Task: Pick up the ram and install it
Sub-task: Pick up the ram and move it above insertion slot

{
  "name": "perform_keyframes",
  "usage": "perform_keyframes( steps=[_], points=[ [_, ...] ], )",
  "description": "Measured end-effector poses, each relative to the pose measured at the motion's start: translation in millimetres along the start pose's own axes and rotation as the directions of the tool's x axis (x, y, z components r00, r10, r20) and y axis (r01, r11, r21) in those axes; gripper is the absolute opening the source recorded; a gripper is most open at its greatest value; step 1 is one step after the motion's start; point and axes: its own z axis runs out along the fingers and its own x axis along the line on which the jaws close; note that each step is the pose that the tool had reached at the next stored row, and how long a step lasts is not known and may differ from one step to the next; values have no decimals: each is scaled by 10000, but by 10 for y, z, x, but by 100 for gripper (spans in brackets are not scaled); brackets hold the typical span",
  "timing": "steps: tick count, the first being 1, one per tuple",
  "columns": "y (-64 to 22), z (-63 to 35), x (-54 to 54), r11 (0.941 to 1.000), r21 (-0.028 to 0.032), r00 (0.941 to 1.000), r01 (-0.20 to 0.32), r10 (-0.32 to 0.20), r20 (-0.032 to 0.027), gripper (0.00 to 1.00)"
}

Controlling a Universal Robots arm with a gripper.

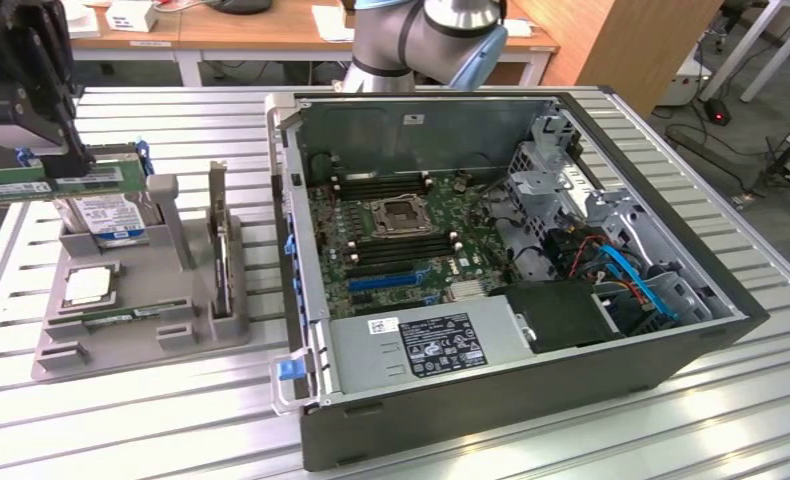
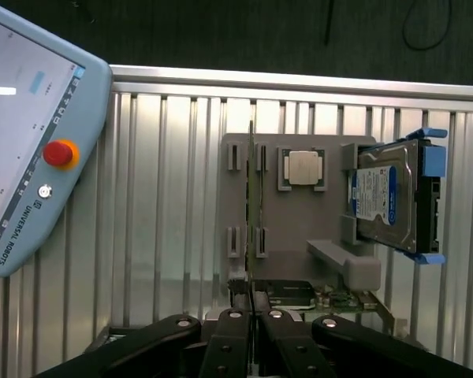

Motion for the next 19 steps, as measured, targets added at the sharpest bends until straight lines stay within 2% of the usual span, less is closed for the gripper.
perform_keyframes(
  steps=[9, 19],
  points=[
    [-238, -11, 6, 10000, 1, 10000, 3, -3, 69, 11],
    [-464, -21, 12, 10000, 4, 9999, 7, -7, 145, 11]
  ],
)
